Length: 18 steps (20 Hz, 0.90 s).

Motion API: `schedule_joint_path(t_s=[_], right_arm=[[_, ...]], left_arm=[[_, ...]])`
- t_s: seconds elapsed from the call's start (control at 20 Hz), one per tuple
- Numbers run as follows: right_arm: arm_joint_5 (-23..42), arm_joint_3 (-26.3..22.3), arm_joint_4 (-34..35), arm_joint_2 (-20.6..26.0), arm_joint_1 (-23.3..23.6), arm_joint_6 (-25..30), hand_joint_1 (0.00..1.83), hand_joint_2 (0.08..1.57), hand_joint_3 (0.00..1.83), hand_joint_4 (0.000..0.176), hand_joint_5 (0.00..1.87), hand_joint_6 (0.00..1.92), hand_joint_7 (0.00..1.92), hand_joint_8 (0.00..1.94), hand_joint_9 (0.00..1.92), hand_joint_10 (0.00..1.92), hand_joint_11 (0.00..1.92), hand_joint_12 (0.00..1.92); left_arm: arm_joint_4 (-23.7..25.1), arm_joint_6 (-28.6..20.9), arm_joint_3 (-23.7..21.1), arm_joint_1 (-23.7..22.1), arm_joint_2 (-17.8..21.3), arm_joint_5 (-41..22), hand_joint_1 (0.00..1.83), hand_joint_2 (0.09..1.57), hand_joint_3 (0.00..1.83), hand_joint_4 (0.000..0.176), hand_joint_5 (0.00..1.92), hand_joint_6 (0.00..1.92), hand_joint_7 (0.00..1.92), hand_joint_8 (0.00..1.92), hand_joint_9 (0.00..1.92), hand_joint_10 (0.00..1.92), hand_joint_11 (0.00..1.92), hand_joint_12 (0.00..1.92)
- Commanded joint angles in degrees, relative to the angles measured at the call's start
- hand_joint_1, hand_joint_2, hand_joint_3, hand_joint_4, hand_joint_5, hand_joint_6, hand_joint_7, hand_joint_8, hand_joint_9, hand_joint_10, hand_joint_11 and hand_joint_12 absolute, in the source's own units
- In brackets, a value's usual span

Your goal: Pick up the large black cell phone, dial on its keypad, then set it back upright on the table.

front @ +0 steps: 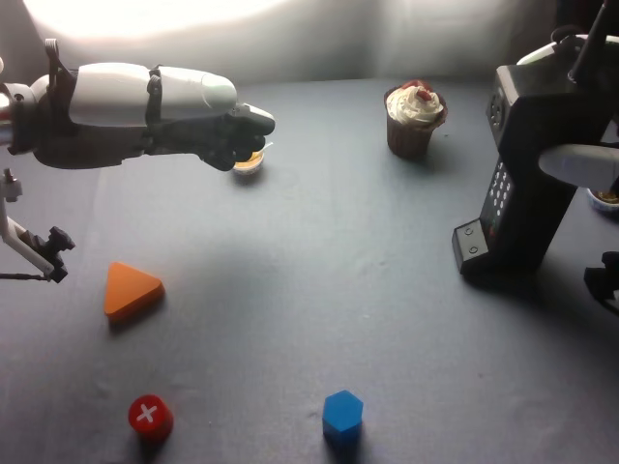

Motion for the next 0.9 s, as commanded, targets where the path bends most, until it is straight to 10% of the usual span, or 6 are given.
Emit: schedule_joint_path(t_s=[0.0, 0.1, 0.2, 0.65, 0.85], right_arm=[[6.59, 0.29, 1.24, 0.66, -0.28, 0.73, 1.18, 1.19, 0.0, 0.028, 0.84, 1.24, 0.83, 1.19, 0.85, 0.61, 0.75, 1.17], [6.59, 0.26, 1.24, 0.66, -0.33, 0.69, 1.07, 1.22, 0.0, 0.0, 0.78, 1.28, 0.75, 0.24, 0.77, 0.42, 0.58, 1.18], [6.6, 0.06, 1.24, 0.64, -0.33, 0.57, 1.01, 1.16, 0.0, 0.0, 0.75, 0.32, 0.75, 0.03, 0.74, 0.27, 0.47, 1.15], [6.64, -0.19, 0.92, 0.68, -0.43, 0.2, 0.67, 1.14, 0.0, 0.003, 0.55, 0.0, 0.4, 0.0, 0.35, 0.0, 0.0, 1.09], [6.64, -0.66, 0.86, 1.19, -0.43, 0.01, 0.45, 1.11, 0.0, 0.048, 0.37, 0.0, 0.27, 0.0, 0.23, 0.0, 0.0, 0.76]], left_arm=[[-4.15, -0.35, 0.11, -1.07, 0.28, -3.21, 0.03, 1.19, 0.0, 0.0, 0.27, 0.0, 0.32, 0.0, 0.28, 0.0, 0.0, 0.73], [-4.16, -0.35, 0.15, -1.07, 0.29, -3.21, 0.07, 1.18, 0.0, 0.0, 0.28, 0.0, 0.32, 0.0, 0.28, 0.0, 0.0, 0.73], [-4.16, -0.35, 0.18, -1.05, 0.29, -3.21, 0.06, 1.18, 0.0, 0.0, 0.3, 0.0, 0.33, 0.0, 0.29, 0.0, 0.0, 0.77], [-4.16, -0.35, 0.21, -1.01, 0.3, -3.21, 0.05, 1.18, 0.0, 0.0, 0.28, 0.0, 0.31, 0.0, 0.28, 0.01, 0.0, 0.72], [-4.18, -0.35, 0.22, -0.9, 0.29, -3.21, 0.06, 1.18, 0.0, 0.0, 0.29, 0.0, 0.33, 0.0, 0.3, 0.0, 0.0, 0.77]])
